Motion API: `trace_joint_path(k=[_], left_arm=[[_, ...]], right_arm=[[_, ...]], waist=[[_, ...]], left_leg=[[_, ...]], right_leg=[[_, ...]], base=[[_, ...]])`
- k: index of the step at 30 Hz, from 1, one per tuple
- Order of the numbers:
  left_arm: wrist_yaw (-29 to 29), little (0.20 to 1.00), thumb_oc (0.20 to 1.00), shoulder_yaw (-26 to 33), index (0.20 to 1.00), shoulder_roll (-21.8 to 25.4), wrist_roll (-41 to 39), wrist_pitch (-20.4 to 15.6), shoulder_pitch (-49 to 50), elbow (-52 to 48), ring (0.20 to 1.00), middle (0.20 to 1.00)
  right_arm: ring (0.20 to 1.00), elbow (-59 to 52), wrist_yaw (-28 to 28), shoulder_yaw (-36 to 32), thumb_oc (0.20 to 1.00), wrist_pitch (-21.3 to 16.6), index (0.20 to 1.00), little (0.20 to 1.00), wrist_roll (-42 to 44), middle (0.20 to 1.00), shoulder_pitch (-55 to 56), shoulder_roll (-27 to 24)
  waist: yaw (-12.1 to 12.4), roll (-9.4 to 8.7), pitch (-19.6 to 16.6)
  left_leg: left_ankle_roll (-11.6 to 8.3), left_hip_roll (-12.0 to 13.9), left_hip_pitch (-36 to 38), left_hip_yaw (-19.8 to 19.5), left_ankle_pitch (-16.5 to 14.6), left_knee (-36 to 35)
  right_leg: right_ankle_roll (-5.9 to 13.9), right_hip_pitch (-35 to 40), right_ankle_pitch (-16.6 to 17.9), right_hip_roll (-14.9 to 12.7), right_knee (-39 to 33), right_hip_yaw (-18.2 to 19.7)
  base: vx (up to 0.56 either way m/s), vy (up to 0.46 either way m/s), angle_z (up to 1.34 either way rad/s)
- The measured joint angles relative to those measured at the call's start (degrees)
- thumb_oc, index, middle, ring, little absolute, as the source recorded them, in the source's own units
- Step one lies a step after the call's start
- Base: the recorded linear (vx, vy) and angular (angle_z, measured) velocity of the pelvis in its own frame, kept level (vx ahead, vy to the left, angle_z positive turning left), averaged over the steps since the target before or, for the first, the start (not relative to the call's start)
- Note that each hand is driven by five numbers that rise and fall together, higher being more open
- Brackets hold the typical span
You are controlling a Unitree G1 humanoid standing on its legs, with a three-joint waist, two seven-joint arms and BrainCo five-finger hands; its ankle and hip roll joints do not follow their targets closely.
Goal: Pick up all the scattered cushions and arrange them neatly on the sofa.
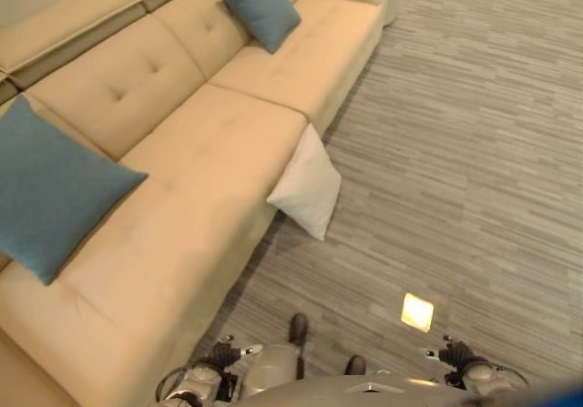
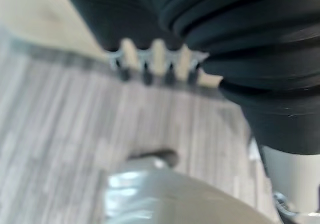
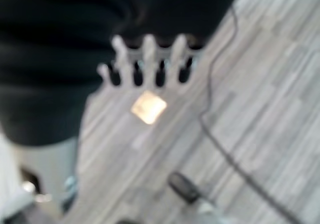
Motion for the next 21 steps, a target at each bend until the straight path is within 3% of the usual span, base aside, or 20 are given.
trace_joint_path(k=[2,4,6,7,8,9,11,14,15,16,17,19,21], left_arm=[[-0.03,1.000,1.000,0.22,1.000,0.42,-0.02,-0.11,0.06,-0.24,1.000,1.000],[-0.03,1.000,1.000,0.49,1.000,0.40,-0.01,-0.12,-0.33,-0.27,1.000,1.000],[-0.01,1.000,1.000,0.43,1.000,0.61,-0.04,-0.23,-2.75,-0.77,1.000,1.000],[0.00,1.000,1.000,0.33,1.000,0.89,-0.05,-0.25,-3.29,-0.80,1.000,1.000],[0.01,1.000,1.000,0.33,1.000,1.30,-0.06,-0.40,-3.25,-1.11,1.000,1.000],[0.04,1.000,1.000,0.40,1.000,1.44,-0.06,-0.51,-3.27,-1.31,1.000,1.000],[0.04,1.000,1.000,0.52,1.000,1.39,-0.05,-0.56,-3.29,-1.21,1.000,1.000],[0.05,1.000,1.000,0.62,1.000,1.55,-0.04,-0.54,-3.14,-1.14,1.000,1.000],[0.07,1.000,1.000,0.66,1.000,1.46,-0.04,-0.53,-2.81,-1.13,1.000,1.000],[0.04,1.000,1.000,0.89,1.000,1.24,0.00,-0.51,-2.02,-1.05,1.000,1.000],[0.06,1.000,1.000,1.04,1.000,1.01,-0.01,-0.54,-0.95,-1.09,1.000,1.000],[0.00,1.000,1.000,0.96,1.000,-0.47,0.00,-0.66,0.37,-1.17,1.000,1.000],[0.00,1.000,1.000,0.96,1.000,-0.90,0.00,-0.66,0.41,-1.21,1.000,1.000]], right_arm=[[1.000,0.32,0.20,0.18,1.000,-0.07,1.000,1.000,-0.05,1.000,0.02,0.56],[1.000,0.50,0.18,0.21,1.000,0.00,1.000,1.000,-0.19,1.000,0.04,0.58],[1.000,0.65,0.24,0.94,1.000,0.12,1.000,1.000,-0.73,1.000,-1.37,0.06],[1.000,0.51,0.25,0.95,1.000,0.13,1.000,1.000,-0.87,1.000,-1.21,0.13],[1.000,0.49,0.31,1.26,1.000,0.16,1.000,1.000,-1.09,1.000,-1.06,0.32],[1.000,0.39,0.28,1.31,1.000,0.14,1.000,1.000,-1.13,1.000,-1.03,0.32],[1.000,0.34,0.18,1.30,1.000,0.16,1.000,1.000,-1.26,1.000,-1.40,0.10],[1.000,-0.69,0.17,1.17,1.000,0.17,1.000,1.000,-1.74,1.000,-1.69,0.14],[1.000,-0.73,0.15,1.07,1.000,0.17,1.000,1.000,-1.74,1.000,-1.85,0.13],[1.000,-0.76,0.12,1.05,1.000,0.17,1.000,1.000,-1.74,1.000,-2.13,0.14],[1.000,-0.45,0.13,1.01,1.000,0.43,1.000,1.000,-1.85,1.000,-0.90,0.10],[1.000,-0.40,0.11,1.04,1.000,0.62,1.000,1.000,-2.19,1.000,0.75,-0.61],[1.000,-0.64,0.13,1.10,1.000,0.53,1.000,1.000,-2.18,1.000,0.99,-0.71]], waist=[[0.66,-2.16,-0.46],[1.26,-2.32,-0.39],[1.25,-0.35,0.96],[0.60,-0.12,0.99],[0.45,-0.49,0.70],[0.44,-0.32,0.85],[1.02,-0.49,0.21],[0.73,-0.56,0.37],[0.69,-0.64,0.34],[-0.30,-1.06,0.16],[-0.86,-1.82,-0.43],[-0.81,0.33,-1.97],[-0.27,-0.27,-2.28]], left_leg=[[1.39,-1.16,3.53,2.90,-0.86,-2.92],[2.98,-1.38,6.03,4.93,-1.60,-3.81],[4.37,-0.71,9.12,5.19,-3.52,-4.51],[5.05,-0.75,9.98,5.07,-4.37,-4.54],[5.36,-1.37,10.55,5.15,-4.74,-4.52],[5.46,-1.54,11.28,5.20,-5.37,-4.53],[5.34,-1.56,11.96,5.86,-5.53,-5.22],[4.46,-0.54,12.26,5.54,-6.25,-5.27],[3.85,-0.03,12.47,5.54,-6.67,-5.27],[2.55,0.62,13.62,4.77,-7.59,-5.27],[0.93,0.82,15.87,3.74,-9.05,-5.22],[-0.08,4.00,16.74,2.93,-9.66,-3.26],[-1.13,4.76,14.78,2.47,-10.10,1.15]], right_leg=[[1.50,0.29,-0.93,-1.98,1.59,1.47],[2.78,0.11,-1.61,-3.26,5.84,1.06],[6.93,-7.22,-2.10,-5.70,24.88,-0.55],[8.93,-10.47,-2.88,-7.55,31.45,-1.13],[9.45,-11.88,-3.49,-9.32,33.16,-1.64],[9.18,-12.94,-3.75,-10.91,32.08,-2.25],[8.44,-13.08,-2.85,-13.79,24.61,-7.08],[9.12,-14.18,1.69,-14.07,14.55,-7.53],[9.57,-14.54,3.67,-13.27,11.02,-7.00],[9.34,-14.46,8.18,-11.47,5.14,-4.41],[6.32,-12.35,12.97,-10.43,2.49,-2.92],[5.07,-7.89,12.69,-6.56,-2.23,-3.75],[3.04,-5.55,13.76,-4.69,-6.04,-3.75]], base=[[0.24,0.107,-0.55],[0.20,0.104,-0.68],[0.19,0.065,-0.33],[0.14,-0.030,0.14],[0.14,-0.085,0.17],[0.14,-0.088,-0.03],[0.10,-0.098,-0.13],[0.18,-0.156,0.01],[0.28,-0.235,0.12],[0.33,-0.317,0.29],[0.31,-0.355,0.36],[0.13,-0.198,0.12],[0.09,-0.216,-0.12]])
